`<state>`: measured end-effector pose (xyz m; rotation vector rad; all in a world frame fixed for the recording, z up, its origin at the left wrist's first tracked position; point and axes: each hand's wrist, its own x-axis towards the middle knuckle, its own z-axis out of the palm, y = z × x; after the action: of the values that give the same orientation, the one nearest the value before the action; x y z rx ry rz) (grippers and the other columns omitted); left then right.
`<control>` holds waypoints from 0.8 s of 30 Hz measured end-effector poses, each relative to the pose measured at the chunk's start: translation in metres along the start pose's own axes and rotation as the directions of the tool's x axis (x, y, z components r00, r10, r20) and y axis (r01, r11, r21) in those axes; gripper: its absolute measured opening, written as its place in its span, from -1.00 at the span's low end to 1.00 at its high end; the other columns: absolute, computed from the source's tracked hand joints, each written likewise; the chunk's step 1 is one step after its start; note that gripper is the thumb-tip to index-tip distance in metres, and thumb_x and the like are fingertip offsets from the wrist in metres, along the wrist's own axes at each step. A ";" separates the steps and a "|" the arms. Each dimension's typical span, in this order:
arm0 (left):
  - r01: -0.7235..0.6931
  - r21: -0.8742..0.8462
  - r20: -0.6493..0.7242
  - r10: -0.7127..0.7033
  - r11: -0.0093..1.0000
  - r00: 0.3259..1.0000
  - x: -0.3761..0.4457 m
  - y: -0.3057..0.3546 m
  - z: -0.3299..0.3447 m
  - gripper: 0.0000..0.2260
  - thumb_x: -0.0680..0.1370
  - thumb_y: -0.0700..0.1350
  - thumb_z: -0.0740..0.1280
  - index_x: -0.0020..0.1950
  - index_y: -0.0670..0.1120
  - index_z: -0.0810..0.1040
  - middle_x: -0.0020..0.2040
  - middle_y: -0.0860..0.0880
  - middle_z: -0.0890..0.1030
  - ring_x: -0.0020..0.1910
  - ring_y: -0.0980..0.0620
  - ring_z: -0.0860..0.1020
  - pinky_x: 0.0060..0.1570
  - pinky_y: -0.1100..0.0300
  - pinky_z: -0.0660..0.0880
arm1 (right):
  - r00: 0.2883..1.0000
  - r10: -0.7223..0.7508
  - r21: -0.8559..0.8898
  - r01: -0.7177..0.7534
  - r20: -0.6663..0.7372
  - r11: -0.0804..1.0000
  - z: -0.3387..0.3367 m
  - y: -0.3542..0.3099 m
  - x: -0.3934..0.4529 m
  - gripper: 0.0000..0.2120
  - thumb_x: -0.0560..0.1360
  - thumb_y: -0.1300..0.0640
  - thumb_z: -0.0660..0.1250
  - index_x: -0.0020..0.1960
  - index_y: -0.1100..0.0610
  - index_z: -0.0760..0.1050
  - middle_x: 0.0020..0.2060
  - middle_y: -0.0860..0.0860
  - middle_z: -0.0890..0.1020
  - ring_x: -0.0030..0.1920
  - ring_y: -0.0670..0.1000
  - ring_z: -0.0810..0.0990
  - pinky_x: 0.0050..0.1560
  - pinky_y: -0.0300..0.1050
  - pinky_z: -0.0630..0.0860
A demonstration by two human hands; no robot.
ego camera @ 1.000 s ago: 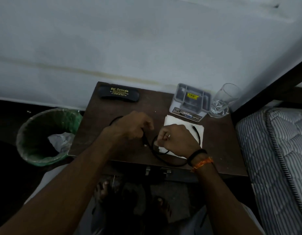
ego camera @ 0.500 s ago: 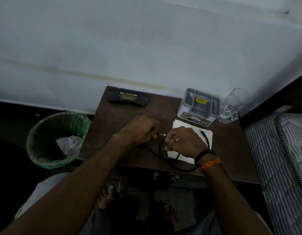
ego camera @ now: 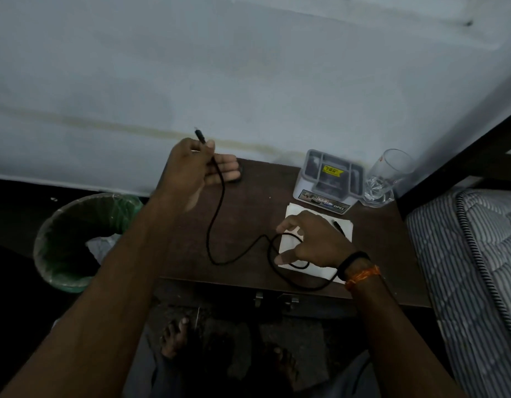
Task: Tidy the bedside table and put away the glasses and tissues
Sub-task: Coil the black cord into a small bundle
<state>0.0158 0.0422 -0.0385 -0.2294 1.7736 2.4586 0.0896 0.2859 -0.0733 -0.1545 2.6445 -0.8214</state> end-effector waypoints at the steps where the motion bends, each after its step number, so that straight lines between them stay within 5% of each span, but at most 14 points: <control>1: 0.015 -0.068 -0.024 -0.017 0.998 1.000 0.001 0.003 0.000 -0.84 0.67 -0.16 0.17 0.17 -0.24 0.35 -0.02 -0.37 0.62 -0.07 -0.25 0.69 -0.14 -0.04 0.65 | 1.000 -0.014 0.007 0.013 0.019 1.000 0.002 -0.001 0.000 -0.49 0.21 -0.05 0.63 0.11 0.00 0.61 -0.01 -0.16 0.50 0.00 -0.19 0.45 -0.02 -0.32 0.42; 5: 0.062 -0.314 -0.115 -0.103 0.947 0.988 -0.001 0.011 0.002 -0.85 0.67 -0.22 0.16 0.06 -0.32 0.41 -0.04 -0.36 0.62 -0.13 -0.19 0.70 -0.16 0.01 0.67 | 0.992 -0.123 -0.021 0.123 0.016 0.992 0.009 -0.005 0.005 -0.87 0.43 -0.03 0.48 -0.09 0.01 0.67 -0.15 -0.18 0.63 -0.15 -0.26 0.52 -0.06 -0.26 0.37; 9: 0.080 -0.490 -0.193 -0.198 0.868 0.961 0.000 0.019 -0.003 -0.91 0.66 -0.26 0.17 0.00 -0.24 0.44 -0.05 -0.34 0.61 -0.12 -0.16 0.68 -0.21 0.01 0.67 | 0.990 -0.062 0.131 0.079 -0.129 0.988 -0.011 0.000 0.002 -0.75 0.57 -0.02 0.31 -0.13 0.08 0.68 -0.31 -0.26 0.65 -0.24 -0.29 0.61 -0.22 -0.37 0.40; 12: 0.070 -0.513 -0.234 -0.217 0.856 0.948 0.002 0.021 -0.011 -0.93 0.63 -0.29 0.22 -0.04 -0.26 0.45 -0.07 -0.28 0.60 -0.10 -0.12 0.66 -0.22 0.03 0.67 | 0.953 0.020 0.308 0.078 -0.302 0.948 -0.026 0.002 -0.005 -0.67 0.60 -0.09 0.22 -0.09 0.07 0.66 -0.23 -0.09 0.70 -0.25 -0.15 0.65 -0.26 -0.25 0.51; 16: 0.044 -0.308 -0.295 -0.139 0.950 0.945 0.004 0.022 -0.022 -0.91 0.55 -0.40 0.30 0.00 -0.27 0.44 -0.13 -0.23 0.52 -0.23 -0.06 0.60 -0.22 0.09 0.66 | 0.919 0.093 0.556 0.149 -0.383 0.818 -0.035 -0.006 -0.007 -0.65 0.65 0.00 0.16 -0.02 0.18 0.64 -0.28 0.10 0.64 -0.38 -0.12 0.47 -0.37 -0.26 0.36; 20: -0.061 0.009 -0.157 0.062 0.998 0.986 -0.001 0.024 -0.034 -0.42 0.52 -0.41 0.32 0.43 0.04 0.29 -0.15 -0.23 0.59 -0.27 -0.09 0.64 -0.19 0.00 0.66 | 0.926 0.061 0.704 0.240 -0.373 0.669 -0.038 -0.018 -0.006 -0.62 0.65 -0.03 0.13 0.05 0.18 0.63 -0.37 0.09 0.55 -0.45 -0.09 0.32 -0.45 -0.28 0.24; 24: -0.028 0.317 0.075 0.004 0.948 0.997 -0.012 0.027 -0.031 -0.76 0.57 -0.27 0.32 0.23 -0.21 0.57 -0.14 -0.26 0.65 -0.33 -0.07 0.68 -0.30 0.12 0.64 | 0.919 0.033 0.743 0.296 -0.393 0.601 -0.038 -0.026 0.004 -0.62 0.67 0.02 0.09 0.10 0.22 0.61 -0.39 0.07 0.54 -0.51 -0.12 0.29 -0.50 -0.32 0.22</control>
<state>0.0254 0.0041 -0.0212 -0.0958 2.1082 2.1150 0.0718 0.2842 -0.0307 0.0533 2.2869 -2.1900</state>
